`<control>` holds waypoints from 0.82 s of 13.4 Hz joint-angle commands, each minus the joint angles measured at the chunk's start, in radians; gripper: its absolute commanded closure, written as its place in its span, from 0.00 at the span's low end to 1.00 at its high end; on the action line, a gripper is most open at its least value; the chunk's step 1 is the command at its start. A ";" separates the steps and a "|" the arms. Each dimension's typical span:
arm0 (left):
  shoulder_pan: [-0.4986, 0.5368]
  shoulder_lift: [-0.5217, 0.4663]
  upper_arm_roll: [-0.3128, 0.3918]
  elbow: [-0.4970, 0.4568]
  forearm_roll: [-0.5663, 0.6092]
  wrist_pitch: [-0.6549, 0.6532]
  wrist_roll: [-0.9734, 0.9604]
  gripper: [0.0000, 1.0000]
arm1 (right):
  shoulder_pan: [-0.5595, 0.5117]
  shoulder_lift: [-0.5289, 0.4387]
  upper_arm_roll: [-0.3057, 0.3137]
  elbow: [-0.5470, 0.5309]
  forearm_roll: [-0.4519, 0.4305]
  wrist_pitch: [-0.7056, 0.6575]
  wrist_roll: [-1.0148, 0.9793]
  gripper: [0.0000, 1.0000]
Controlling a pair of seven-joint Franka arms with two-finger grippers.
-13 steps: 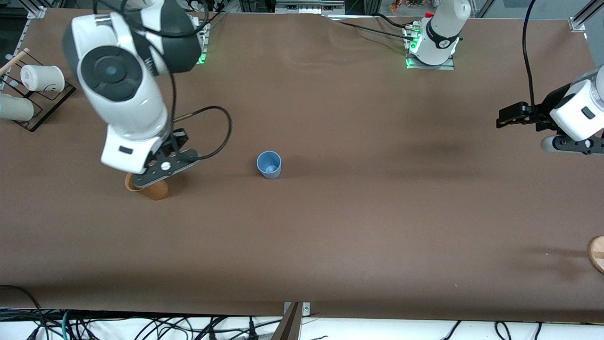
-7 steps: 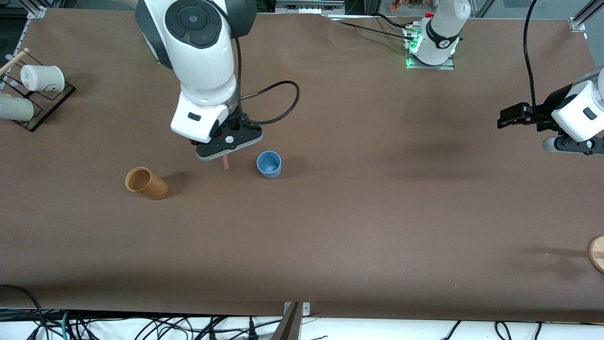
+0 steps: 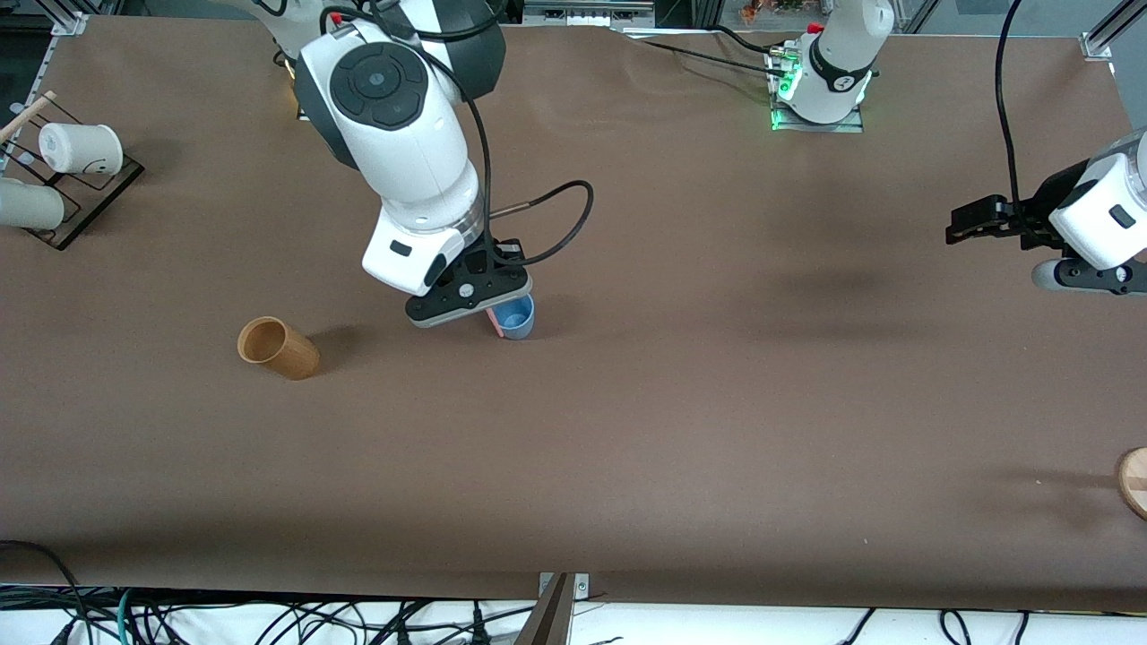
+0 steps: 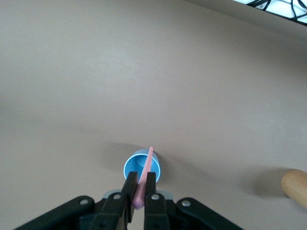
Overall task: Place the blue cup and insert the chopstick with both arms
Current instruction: 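Lift the pink chopstick with the right gripper over the blue cup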
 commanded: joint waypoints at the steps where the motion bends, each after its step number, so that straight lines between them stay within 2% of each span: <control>1: 0.008 -0.003 -0.005 0.000 0.006 0.002 0.021 0.00 | 0.007 0.015 0.000 -0.002 0.020 0.006 0.026 1.00; 4: 0.008 -0.003 -0.005 0.000 0.006 0.002 0.021 0.00 | -0.005 0.028 -0.003 -0.003 0.102 0.005 0.010 1.00; 7: 0.008 -0.003 -0.005 0.000 0.006 0.002 0.021 0.00 | -0.009 0.027 -0.006 -0.012 0.104 -0.009 0.004 1.00; 11: 0.008 -0.003 -0.005 0.000 0.006 0.002 0.019 0.00 | -0.008 0.019 -0.009 -0.083 0.090 -0.009 -0.023 1.00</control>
